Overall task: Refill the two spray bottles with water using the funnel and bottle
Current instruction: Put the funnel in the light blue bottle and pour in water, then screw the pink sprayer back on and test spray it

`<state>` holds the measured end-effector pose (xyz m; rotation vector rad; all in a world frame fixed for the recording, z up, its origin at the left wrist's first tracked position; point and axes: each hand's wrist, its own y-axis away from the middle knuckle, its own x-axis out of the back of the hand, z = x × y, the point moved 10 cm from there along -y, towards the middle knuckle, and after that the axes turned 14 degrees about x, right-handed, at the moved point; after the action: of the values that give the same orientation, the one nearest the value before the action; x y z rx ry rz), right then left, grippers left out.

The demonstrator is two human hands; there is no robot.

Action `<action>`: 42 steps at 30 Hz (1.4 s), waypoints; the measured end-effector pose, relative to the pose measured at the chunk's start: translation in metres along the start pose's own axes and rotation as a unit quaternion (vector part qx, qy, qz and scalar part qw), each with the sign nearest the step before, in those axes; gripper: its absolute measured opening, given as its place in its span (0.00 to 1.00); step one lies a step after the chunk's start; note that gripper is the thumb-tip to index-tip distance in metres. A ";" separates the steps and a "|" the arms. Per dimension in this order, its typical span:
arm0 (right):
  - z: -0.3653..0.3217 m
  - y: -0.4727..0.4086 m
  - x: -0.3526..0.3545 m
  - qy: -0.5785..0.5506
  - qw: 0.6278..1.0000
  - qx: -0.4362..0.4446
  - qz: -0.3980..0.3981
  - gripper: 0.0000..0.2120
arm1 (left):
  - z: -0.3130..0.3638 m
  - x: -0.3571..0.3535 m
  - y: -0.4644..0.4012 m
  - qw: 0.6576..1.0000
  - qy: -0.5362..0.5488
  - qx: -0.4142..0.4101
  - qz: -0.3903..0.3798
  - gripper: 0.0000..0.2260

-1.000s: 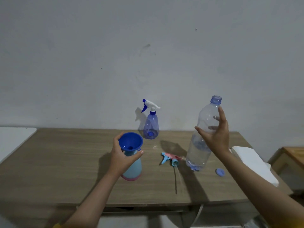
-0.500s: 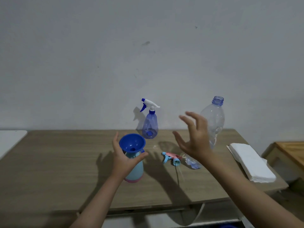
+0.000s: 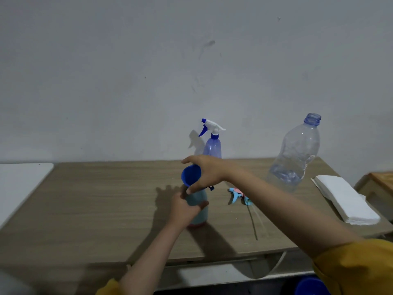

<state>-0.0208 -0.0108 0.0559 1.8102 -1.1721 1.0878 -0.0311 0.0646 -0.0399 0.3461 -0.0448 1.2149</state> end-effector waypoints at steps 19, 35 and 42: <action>0.103 0.140 -0.071 -0.284 0.839 -0.108 0.452 0.26 | -0.016 0.010 -0.004 0.995 -0.067 -0.051 0.059 0.25; 0.100 0.145 -0.143 -0.151 0.843 -0.149 0.494 0.22 | -0.006 0.011 0.008 0.994 -0.076 -0.057 0.056 0.24; 0.158 0.159 -0.073 -0.051 0.824 -0.275 0.492 0.10 | -0.009 0.009 0.009 0.995 -0.064 -0.046 0.057 0.24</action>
<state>-0.1447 -0.1782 -0.0547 0.7548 -2.3141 0.9809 -0.0371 0.0782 -0.0443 0.3440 -0.2330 1.2982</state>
